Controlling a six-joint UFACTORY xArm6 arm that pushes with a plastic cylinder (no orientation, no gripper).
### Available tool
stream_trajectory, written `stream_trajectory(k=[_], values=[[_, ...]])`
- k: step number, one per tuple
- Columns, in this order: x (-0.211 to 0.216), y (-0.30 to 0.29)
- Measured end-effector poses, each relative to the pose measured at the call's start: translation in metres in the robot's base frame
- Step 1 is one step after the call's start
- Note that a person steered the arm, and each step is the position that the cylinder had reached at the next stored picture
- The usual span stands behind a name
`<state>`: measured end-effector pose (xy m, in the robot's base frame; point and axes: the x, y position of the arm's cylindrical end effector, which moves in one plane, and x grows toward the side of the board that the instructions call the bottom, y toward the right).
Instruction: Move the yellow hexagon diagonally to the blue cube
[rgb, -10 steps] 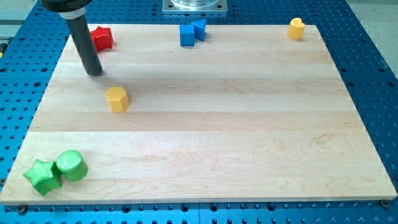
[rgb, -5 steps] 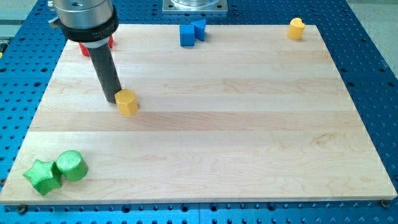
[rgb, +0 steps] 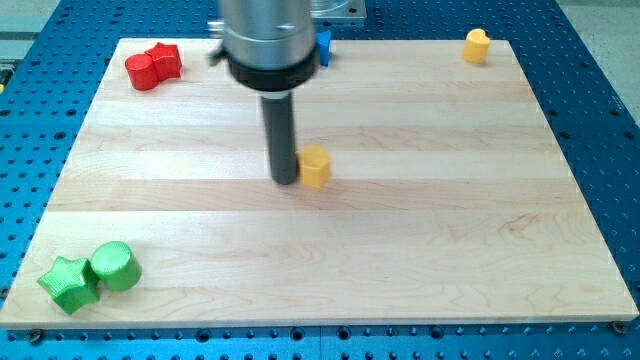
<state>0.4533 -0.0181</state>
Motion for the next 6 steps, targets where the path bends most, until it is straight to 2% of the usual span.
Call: stream_trajectory(k=[3,4,6], values=[[-0.037,0.183],[-0.040,0.208],[-0.023,0.183]])
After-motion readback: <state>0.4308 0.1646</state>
